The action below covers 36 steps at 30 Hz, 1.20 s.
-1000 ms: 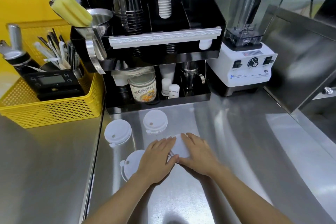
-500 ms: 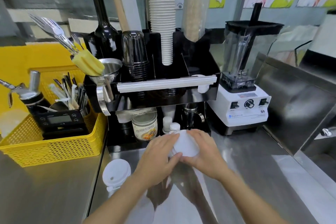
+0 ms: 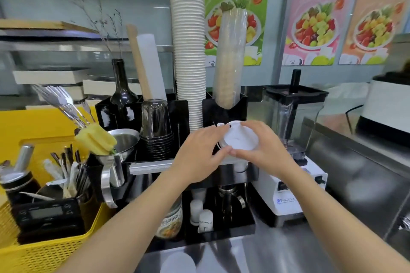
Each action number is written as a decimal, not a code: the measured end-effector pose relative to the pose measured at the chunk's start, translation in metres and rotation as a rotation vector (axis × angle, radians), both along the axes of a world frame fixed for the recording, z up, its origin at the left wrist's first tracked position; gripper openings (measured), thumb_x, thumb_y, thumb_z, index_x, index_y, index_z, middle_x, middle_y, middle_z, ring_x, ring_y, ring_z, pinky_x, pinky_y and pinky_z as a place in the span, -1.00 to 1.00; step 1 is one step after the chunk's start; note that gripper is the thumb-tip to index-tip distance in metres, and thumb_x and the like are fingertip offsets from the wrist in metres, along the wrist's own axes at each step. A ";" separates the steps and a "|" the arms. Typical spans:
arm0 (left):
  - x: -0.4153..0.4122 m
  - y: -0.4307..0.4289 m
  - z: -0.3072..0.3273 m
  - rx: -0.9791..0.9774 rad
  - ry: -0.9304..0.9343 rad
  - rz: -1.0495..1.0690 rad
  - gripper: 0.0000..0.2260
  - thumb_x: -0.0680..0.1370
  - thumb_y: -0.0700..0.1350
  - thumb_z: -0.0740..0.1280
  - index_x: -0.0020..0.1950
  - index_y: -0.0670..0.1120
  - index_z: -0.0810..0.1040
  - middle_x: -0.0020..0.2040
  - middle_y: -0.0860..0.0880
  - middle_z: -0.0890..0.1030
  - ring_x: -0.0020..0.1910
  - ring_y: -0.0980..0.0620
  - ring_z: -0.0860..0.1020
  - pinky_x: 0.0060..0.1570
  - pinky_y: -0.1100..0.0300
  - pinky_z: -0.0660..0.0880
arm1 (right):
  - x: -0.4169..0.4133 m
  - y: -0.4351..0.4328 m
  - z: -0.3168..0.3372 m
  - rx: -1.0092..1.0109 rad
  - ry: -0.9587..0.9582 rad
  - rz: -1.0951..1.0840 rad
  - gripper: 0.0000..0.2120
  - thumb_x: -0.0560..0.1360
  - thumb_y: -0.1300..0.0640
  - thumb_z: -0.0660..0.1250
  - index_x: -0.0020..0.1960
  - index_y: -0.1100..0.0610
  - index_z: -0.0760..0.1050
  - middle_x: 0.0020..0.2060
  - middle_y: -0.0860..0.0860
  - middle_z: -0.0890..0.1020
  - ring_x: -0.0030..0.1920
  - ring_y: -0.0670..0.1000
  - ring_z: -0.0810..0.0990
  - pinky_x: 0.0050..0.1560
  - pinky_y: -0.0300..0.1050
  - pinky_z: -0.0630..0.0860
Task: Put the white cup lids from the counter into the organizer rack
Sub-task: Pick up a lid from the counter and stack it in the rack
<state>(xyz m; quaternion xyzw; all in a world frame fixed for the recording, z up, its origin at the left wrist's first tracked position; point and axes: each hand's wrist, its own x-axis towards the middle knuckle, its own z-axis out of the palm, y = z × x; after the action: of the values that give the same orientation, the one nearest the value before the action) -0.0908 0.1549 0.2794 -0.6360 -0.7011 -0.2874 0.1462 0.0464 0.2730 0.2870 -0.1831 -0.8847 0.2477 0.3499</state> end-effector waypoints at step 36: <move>-0.049 0.090 -0.015 -0.476 0.464 0.054 -0.53 0.52 -0.03 -0.13 -0.03 -0.06 0.58 -0.08 0.04 0.63 0.07 0.02 0.43 0.41 -0.01 0.05 | -0.084 0.080 0.010 0.281 -1.148 -0.113 -0.67 0.45 0.09 0.23 0.19 0.16 0.46 -0.09 0.09 0.64 0.13 0.11 0.55 0.39 0.31 -0.24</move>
<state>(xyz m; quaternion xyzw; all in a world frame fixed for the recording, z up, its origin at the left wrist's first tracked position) -0.1394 0.2453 0.2644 -0.6821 -0.7130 0.0408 0.1571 -0.0371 0.3531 0.2967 -0.2866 -0.9456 -0.0293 -0.1511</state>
